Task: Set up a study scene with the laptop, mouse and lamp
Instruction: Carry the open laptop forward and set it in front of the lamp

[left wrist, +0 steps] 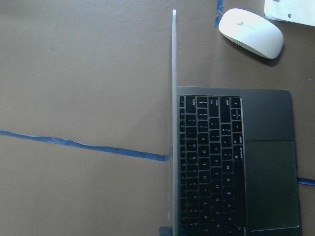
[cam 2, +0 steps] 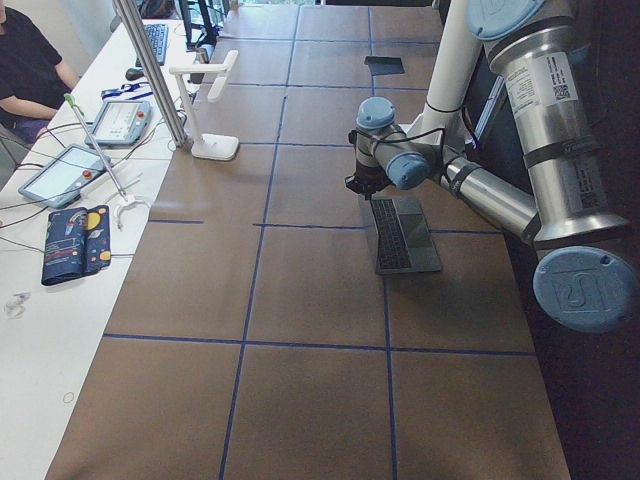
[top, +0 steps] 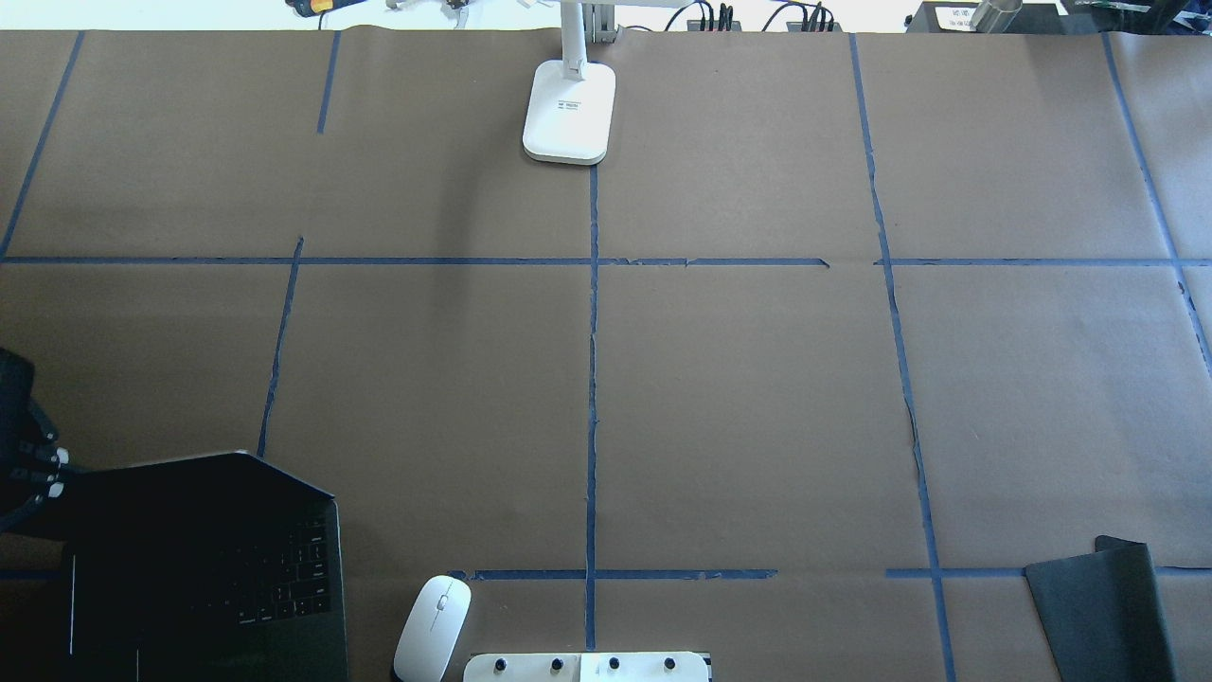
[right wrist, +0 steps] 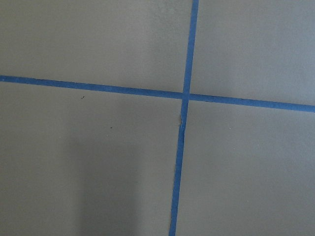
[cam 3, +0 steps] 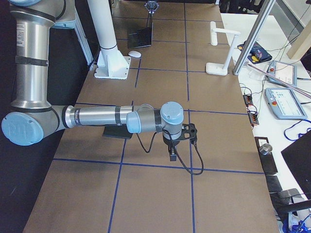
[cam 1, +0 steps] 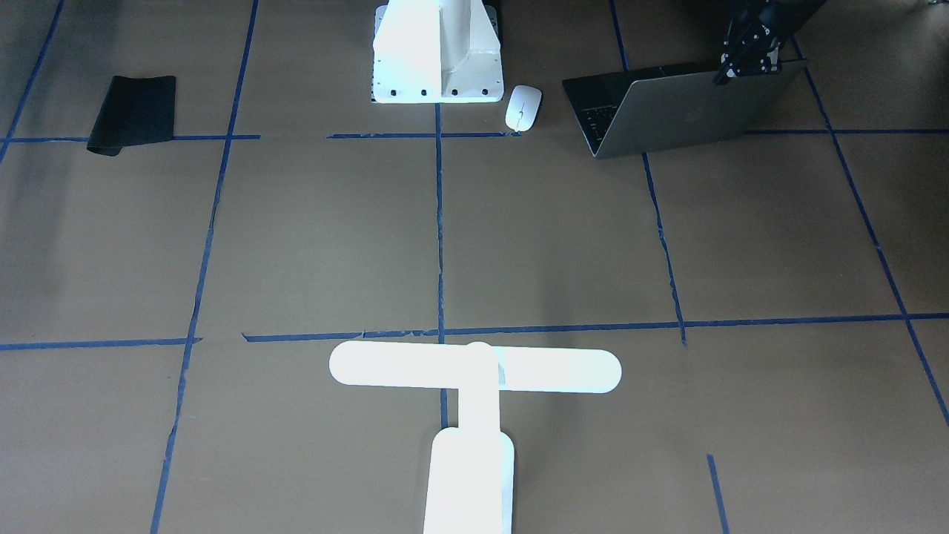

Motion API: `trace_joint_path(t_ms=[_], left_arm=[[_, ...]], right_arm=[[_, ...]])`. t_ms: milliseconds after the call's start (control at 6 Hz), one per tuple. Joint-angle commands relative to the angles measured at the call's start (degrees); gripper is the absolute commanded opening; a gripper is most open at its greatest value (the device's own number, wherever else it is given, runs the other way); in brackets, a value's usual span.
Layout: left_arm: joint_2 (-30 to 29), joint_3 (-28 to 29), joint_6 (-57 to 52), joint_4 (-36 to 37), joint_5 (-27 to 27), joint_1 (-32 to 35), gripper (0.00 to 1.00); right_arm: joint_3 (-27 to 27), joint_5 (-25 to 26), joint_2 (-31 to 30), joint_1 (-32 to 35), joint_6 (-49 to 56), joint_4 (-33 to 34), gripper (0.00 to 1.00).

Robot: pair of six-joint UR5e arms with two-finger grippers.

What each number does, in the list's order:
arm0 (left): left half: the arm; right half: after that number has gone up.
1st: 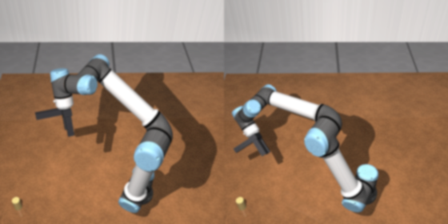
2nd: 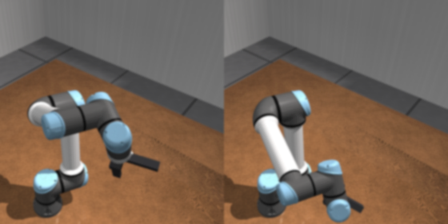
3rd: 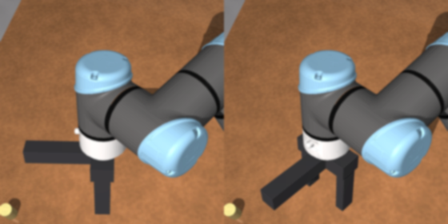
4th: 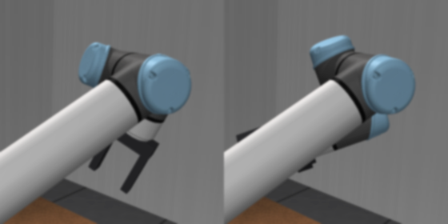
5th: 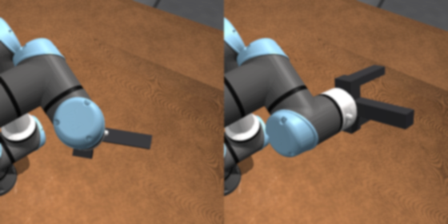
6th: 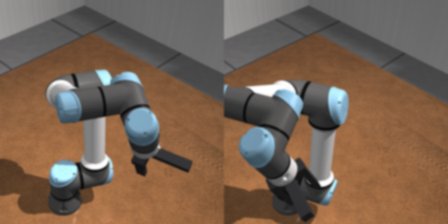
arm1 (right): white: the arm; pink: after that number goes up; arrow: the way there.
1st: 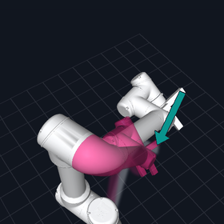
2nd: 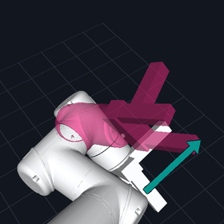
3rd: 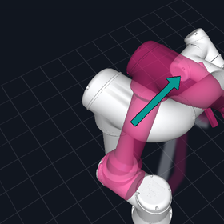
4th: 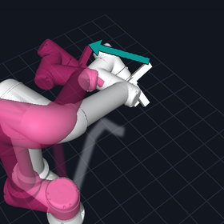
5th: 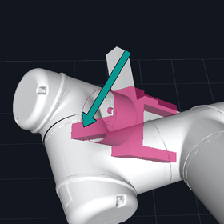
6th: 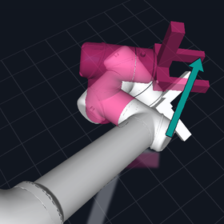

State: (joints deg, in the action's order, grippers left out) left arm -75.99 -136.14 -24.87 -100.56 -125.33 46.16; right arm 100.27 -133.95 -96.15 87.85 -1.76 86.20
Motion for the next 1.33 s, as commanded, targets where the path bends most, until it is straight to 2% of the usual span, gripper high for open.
trace_joint_path(t_ms=[0,167,500,833,1167], left_arm=[[-18.57,0.61,-10.34,21.97,0.52,5.59,0.0],[-24.41,4.35,-10.64,23.47,0.52,5.96,0.0],[-39.69,19.51,-10.29,22.61,0.26,5.78,0.0],[-47.46,31.31,-10.03,14.66,0.26,5.61,0.0],[-55.28,41.17,-3.82,6.92,0.26,5.35,0.0]], right_arm=[[-0.52,-0.08,0.0,-0.05,-0.09,-0.06,1.0],[-0.52,-0.08,0.0,-0.14,0.0,-0.06,1.0],[-0.52,-0.08,0.0,-0.23,0.0,-0.06,1.0],[-0.52,0.0,0.09,-0.49,0.0,-0.06,1.0],[-0.69,0.09,0.09,-0.49,0.0,-0.06,1.0]])
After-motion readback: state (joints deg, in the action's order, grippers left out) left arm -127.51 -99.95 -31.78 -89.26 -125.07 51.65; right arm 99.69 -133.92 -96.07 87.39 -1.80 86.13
